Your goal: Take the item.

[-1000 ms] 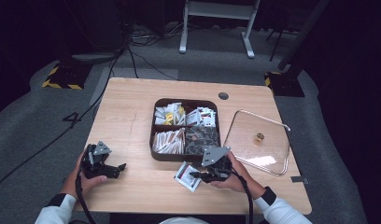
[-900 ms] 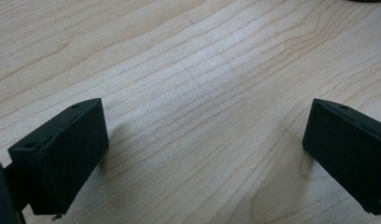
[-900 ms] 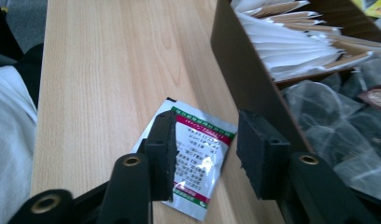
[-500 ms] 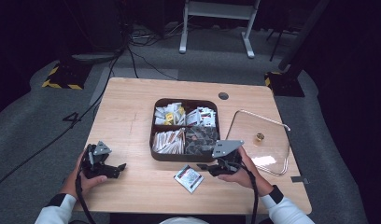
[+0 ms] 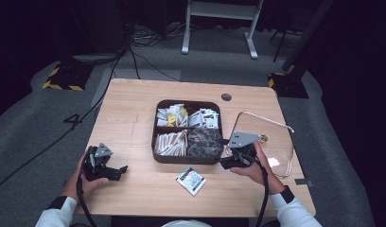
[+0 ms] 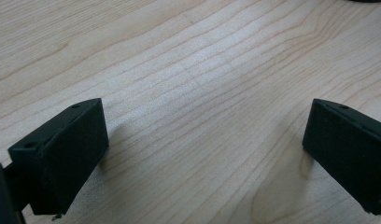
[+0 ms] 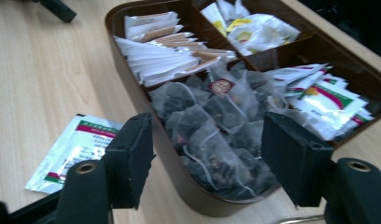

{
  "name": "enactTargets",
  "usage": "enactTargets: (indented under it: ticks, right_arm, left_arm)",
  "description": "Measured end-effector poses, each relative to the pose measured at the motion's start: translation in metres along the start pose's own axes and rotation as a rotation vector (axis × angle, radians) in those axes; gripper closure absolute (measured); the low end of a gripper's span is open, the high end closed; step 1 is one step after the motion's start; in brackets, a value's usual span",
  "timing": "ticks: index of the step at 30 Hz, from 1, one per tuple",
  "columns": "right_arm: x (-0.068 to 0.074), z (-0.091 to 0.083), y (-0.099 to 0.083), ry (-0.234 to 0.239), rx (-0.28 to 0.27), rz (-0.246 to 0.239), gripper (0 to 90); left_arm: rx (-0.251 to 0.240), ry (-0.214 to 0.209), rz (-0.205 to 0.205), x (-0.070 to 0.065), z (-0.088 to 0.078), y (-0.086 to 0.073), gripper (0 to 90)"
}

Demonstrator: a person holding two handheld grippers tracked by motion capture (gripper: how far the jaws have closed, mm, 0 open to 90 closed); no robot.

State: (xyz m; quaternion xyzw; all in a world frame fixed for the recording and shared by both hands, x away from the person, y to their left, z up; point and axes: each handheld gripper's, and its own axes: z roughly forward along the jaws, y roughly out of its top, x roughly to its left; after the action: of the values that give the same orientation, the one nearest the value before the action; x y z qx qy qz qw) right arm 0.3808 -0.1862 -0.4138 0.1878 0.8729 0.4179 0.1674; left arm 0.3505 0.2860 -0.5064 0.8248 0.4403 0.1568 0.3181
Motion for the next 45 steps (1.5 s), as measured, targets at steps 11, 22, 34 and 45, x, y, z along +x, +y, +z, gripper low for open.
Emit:
enactTargets:
  ticks: [11,22,34,45]
  right_arm:
    - [-0.023,-0.017,-0.011,-0.107,-0.017,0.026,32.2]
    - [-0.047,-0.023,-0.027,-0.191,0.008,0.082,32.2]
    - [-0.072,-0.023,-0.049,-0.27,0.071,0.146,32.0]
    - [-0.095,-0.022,-0.072,-0.312,0.128,0.228,33.4]
  left_arm:
    - [0.0,0.0,0.0,0.0,0.0,0.0,0.5]
    - [0.001,-0.001,-0.001,0.0,0.0,0.0,0.4]
    - [0.001,0.001,0.002,0.0,0.0,0.0,0.4]
    - [0.0,-0.001,0.002,0.0,0.0,0.001,0.4]
